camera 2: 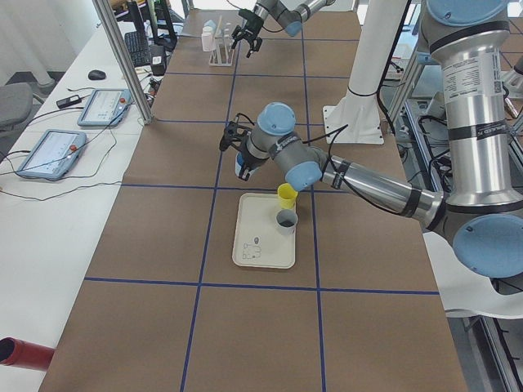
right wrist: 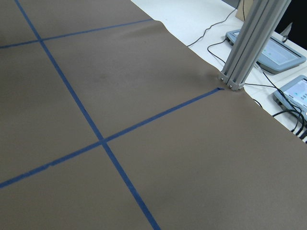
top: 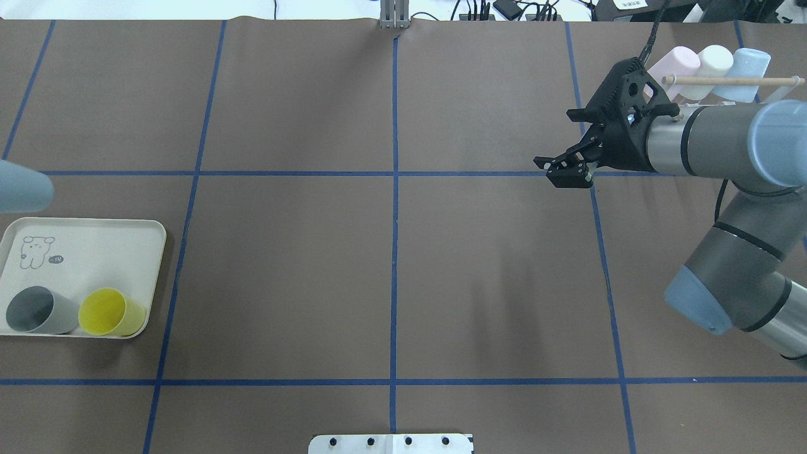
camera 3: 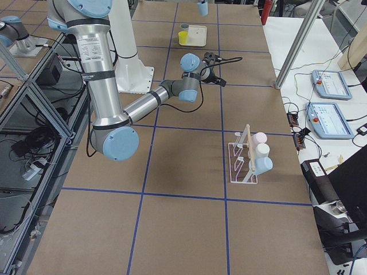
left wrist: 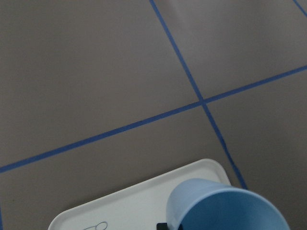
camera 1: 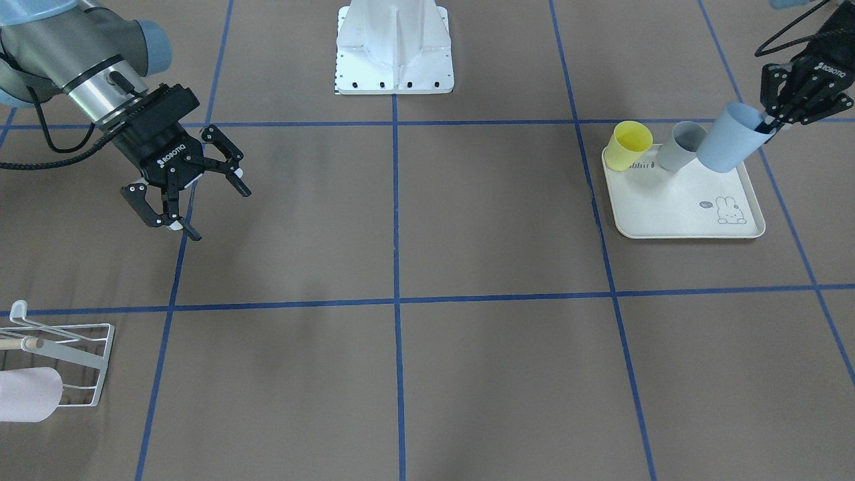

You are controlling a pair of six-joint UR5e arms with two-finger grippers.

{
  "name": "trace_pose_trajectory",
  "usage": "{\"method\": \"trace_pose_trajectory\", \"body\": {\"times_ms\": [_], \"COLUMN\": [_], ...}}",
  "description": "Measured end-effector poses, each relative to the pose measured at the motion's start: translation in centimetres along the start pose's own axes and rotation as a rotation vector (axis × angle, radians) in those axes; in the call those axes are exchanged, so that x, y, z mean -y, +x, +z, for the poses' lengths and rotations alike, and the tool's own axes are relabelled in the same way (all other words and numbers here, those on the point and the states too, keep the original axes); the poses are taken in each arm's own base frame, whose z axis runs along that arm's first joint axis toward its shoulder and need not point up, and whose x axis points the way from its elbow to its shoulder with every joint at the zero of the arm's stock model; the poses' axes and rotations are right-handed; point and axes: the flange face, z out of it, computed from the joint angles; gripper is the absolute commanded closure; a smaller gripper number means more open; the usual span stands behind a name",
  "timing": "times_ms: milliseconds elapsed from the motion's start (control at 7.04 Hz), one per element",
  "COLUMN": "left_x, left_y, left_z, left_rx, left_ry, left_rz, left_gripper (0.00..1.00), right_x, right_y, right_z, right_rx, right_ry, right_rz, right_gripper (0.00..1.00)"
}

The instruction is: Transfer IKEA cup to right arm and place on rack

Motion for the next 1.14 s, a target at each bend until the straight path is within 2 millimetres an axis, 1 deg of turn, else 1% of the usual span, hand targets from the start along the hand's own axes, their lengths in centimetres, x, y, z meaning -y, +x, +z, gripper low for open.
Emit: {"method": "trace_pose_trajectory", "body": {"times_ms": [142, 284, 426, 568, 710, 852, 994, 1136], "left_x": [2.6, 4.5, 5.5, 5.7, 5.1, 3.9, 2.7, 1.8], "left_y": [3.6, 7.4, 11.4, 16.0, 20.2, 23.8, 27.1, 29.9], "left_z": [-0.5, -0.7, -0.2, 0.9, 2.4, 3.9, 5.3, 6.1], "left_rx": [-0.061, -0.129, -0.190, -0.243, -0.289, -0.328, -0.360, -0.384], "left_ry": [0.010, -0.004, -0.057, -0.129, -0.202, -0.259, -0.301, -0.336], "left_rz": [-0.188, -0.381, -0.548, -0.688, -0.783, -0.846, -0.894, -0.936], "left_gripper": [1.00, 1.00, 1.00, 1.00, 1.00, 1.00, 1.00, 1.00], "right_x": [-0.3, -0.4, -0.5, -0.3, 0.7, 2.6, 4.3, 5.6], "right_y": [-0.5, -1.4, -2.8, -4.7, -7.0, -9.7, -12.0, -13.5], "right_z": [0.5, 1.1, 1.7, 2.2, 2.8, 3.5, 4.1, 4.4], "right_rx": [-0.008, -0.041, -0.071, -0.075, -0.046, -0.001, 0.037, 0.059], "right_ry": [0.039, 0.073, 0.110, 0.153, 0.196, 0.239, 0.274, 0.300], "right_rz": [-0.010, -0.017, -0.023, -0.032, -0.040, -0.043, -0.043, -0.042], "right_gripper": [0.00, 0.00, 0.00, 0.00, 0.00, 0.01, 0.02, 0.06]}}
